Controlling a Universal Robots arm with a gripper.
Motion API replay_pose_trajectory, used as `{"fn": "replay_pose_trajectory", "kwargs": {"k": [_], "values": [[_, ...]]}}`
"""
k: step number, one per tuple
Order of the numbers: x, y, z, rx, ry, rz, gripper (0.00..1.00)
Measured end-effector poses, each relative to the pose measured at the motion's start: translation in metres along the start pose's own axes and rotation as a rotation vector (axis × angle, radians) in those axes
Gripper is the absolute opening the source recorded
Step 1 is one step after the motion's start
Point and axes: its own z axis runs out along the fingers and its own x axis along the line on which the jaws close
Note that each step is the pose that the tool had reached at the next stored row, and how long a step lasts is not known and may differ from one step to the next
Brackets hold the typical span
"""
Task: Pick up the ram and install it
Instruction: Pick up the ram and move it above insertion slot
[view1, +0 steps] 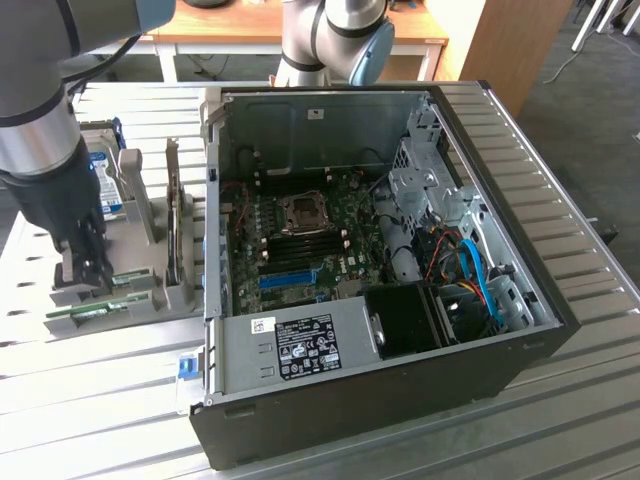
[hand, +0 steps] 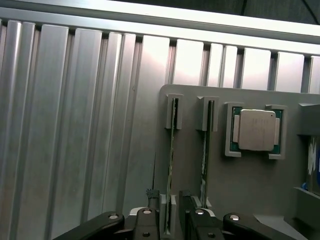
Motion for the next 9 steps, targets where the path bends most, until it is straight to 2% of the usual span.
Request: {"fn": "replay_pose_trajectory", "kwargs": {"k": [9], "values": [[0.000, -0.0003, 0.0172, 0.0000, 0.0000, 0.000, 0.30]]}}
